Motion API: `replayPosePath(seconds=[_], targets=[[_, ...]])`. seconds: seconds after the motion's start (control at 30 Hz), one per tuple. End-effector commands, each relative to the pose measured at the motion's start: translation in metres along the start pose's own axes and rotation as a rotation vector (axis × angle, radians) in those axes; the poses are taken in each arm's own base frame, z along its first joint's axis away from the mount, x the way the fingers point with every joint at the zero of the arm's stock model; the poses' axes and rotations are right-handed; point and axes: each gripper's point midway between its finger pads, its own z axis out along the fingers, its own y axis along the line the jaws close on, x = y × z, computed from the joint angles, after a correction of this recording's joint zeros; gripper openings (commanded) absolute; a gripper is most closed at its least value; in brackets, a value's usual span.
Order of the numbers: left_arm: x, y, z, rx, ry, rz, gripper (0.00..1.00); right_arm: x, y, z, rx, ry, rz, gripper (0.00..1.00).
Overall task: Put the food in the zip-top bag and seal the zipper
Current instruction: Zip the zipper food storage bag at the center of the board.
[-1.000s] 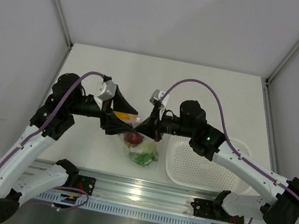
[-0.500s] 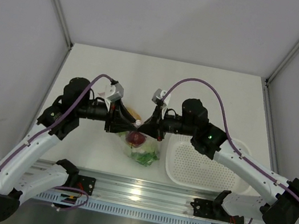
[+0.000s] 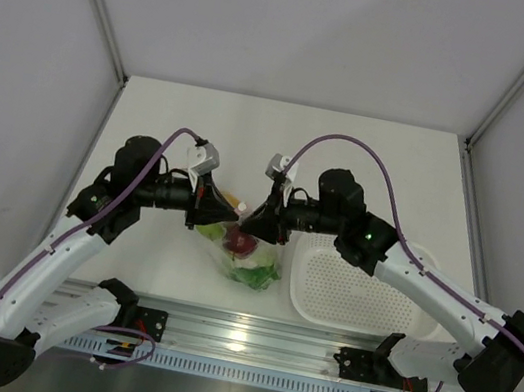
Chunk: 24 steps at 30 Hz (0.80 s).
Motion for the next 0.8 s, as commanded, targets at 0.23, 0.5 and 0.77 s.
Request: replayPosePath(seconds=[0.23,0.5,0.77], targets=[[-0.027,-0.016,-0.012,-0.007,-0.044,0.003,0.01,-0.027,0.013,-0.003,-0.105,-0.048,-0.029,0.43],[-0.032,-0.027,-0.017,0.026,-0.059,0.019,0.01,-0.026,0.012,0.001,-0.174,-0.04,0.021,0.45],[-0.027,-0.028,-0.016,0.036,-0.043,0.014,0.01,-0.036,0.01,0.012,-0.23,-0.048,0.015,0.43]])
